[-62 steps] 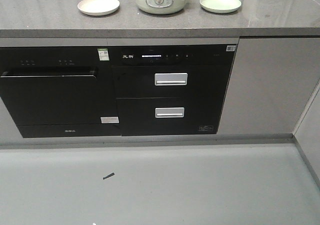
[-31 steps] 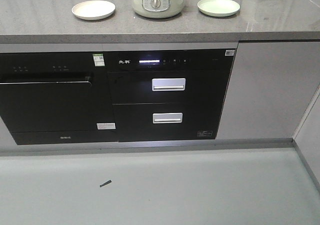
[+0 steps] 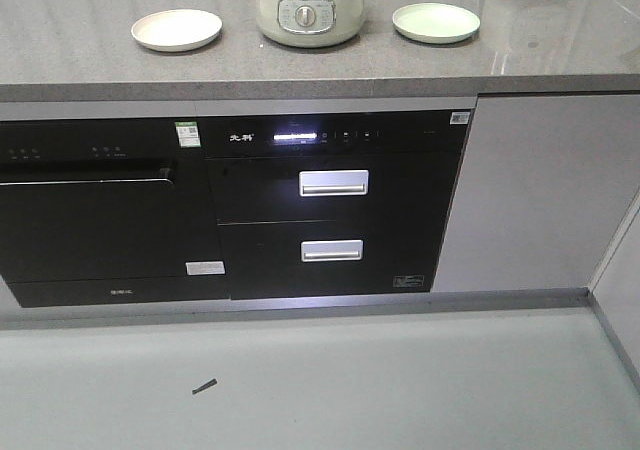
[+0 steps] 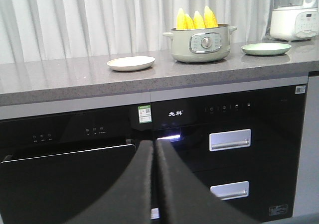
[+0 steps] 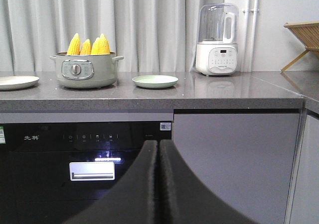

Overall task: Distribute corn equally
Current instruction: 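Continue driving the base closer to the counter, then drive the base up to the counter edge, centering on the pot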

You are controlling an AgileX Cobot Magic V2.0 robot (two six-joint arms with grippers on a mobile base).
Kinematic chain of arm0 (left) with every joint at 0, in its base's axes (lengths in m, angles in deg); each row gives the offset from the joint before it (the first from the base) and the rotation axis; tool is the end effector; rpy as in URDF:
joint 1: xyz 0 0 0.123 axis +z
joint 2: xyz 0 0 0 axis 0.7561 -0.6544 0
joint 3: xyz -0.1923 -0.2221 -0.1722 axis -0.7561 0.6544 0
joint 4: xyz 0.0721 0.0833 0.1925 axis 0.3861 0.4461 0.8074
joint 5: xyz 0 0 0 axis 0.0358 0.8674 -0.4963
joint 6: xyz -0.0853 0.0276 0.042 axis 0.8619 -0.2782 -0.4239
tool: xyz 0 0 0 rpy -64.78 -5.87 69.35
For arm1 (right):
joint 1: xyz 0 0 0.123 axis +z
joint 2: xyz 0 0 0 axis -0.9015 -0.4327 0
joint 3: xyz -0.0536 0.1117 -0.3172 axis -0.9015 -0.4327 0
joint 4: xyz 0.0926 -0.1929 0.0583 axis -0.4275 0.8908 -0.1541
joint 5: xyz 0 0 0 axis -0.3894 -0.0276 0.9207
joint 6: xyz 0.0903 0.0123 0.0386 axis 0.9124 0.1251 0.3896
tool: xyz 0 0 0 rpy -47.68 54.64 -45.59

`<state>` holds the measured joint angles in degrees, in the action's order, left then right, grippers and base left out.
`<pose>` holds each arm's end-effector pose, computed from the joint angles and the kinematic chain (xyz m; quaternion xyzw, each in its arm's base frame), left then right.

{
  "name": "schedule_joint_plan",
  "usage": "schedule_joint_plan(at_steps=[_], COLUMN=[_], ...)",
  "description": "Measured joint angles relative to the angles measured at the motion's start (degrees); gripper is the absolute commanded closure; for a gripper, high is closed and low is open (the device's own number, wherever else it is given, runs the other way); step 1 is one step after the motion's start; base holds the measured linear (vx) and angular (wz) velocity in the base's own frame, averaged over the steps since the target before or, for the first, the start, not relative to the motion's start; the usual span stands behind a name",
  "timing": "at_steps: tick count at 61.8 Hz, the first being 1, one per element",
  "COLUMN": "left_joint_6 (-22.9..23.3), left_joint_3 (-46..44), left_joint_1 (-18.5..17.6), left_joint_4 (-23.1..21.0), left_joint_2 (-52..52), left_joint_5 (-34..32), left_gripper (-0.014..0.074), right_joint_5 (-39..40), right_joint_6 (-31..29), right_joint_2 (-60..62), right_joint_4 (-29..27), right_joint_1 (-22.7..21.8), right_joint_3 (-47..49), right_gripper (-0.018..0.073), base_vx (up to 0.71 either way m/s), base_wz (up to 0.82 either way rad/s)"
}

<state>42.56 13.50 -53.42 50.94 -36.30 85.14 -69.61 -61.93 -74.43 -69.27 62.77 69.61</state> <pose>-0.0216 0.0012 0.2003 0.0366 0.6984 -0.0200 0.7144 -0.0220 0.0006 0.2052 0.0236 0.6775 0.0052 0.7351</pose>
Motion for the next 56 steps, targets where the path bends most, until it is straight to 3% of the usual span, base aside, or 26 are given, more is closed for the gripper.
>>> schedule_joint_plan(at_steps=[56], left_joint_6=[0.0], left_joint_3=[0.0], left_joint_1=[0.0], left_joint_4=[0.0], left_joint_2=[0.0], left_joint_5=[0.0], left_gripper=[0.0603], right_joint_5=[0.0], right_joint_6=[0.0], right_joint_2=[0.0], right_joint_4=[0.0], right_joint_1=[0.0], right_joint_3=[0.0], right_gripper=[0.0564], base_vx=[0.11], base_wz=[-0.01])
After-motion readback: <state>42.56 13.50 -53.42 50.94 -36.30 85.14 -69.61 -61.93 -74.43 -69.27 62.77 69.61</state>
